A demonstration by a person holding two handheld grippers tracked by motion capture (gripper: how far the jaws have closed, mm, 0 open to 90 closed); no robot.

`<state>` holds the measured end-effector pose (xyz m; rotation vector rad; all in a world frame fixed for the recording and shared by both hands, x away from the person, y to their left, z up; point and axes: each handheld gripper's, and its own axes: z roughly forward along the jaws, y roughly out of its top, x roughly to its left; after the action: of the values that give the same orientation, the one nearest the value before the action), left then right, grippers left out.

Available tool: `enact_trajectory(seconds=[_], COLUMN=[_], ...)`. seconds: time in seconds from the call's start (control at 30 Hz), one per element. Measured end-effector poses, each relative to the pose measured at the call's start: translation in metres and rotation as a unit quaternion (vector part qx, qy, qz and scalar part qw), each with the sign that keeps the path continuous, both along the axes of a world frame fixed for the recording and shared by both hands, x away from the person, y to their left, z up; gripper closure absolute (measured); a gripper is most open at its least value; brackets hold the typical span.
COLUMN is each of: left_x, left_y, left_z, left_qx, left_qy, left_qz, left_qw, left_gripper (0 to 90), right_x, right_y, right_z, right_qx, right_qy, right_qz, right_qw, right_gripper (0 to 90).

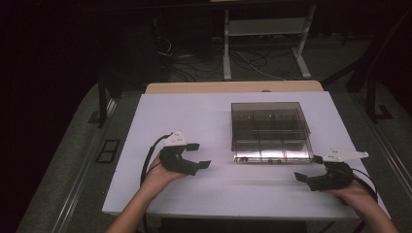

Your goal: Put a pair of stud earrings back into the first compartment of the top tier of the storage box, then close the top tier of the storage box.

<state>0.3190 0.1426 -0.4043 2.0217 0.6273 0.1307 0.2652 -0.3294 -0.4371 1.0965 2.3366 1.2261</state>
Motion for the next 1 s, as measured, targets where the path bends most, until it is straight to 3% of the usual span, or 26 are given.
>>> enact_trajectory(seconds=[0.2, 0.4, 0.53, 0.8, 1.0], left_x=[-0.009, -0.015, -0.016, -0.018, -0.018], left_y=[0.011, 0.021, 0.025, 0.023, 0.023], left_z=[-0.008, -0.020, -0.025, -0.028, -0.027], left_qx=[0.012, -0.002, 0.009, 0.017, 0.019], left_qy=[-0.002, -0.005, -0.003, 0.007, 0.003], left_qz=[0.017, 0.035, 0.042, 0.037, 0.035], left_qw=[0.9998, 0.9994, 0.9991, 0.9991, 0.9992], left_gripper=[9.3, 4.7, 0.2, 0.0, 0.0], right_x=[0.000, 0.000, 0.001, 0.000, -0.003], right_y=[0.000, -0.001, 0.000, -0.003, 0.000], right_z=[-0.001, -0.001, -0.001, 0.002, 0.005], right_qx=[-0.001, 0.000, -0.002, 0.005, 0.004], right_qy=[0.002, 0.001, 0.002, 0.016, 0.033], right_qz=[0.001, 0.000, -0.001, -0.001, 0.009], right_qw=[1.0000, 1.0000, 1.0000, 0.9999, 0.9994], right_gripper=[12.2, 12.2, 12.2, 12.3, 14.6])
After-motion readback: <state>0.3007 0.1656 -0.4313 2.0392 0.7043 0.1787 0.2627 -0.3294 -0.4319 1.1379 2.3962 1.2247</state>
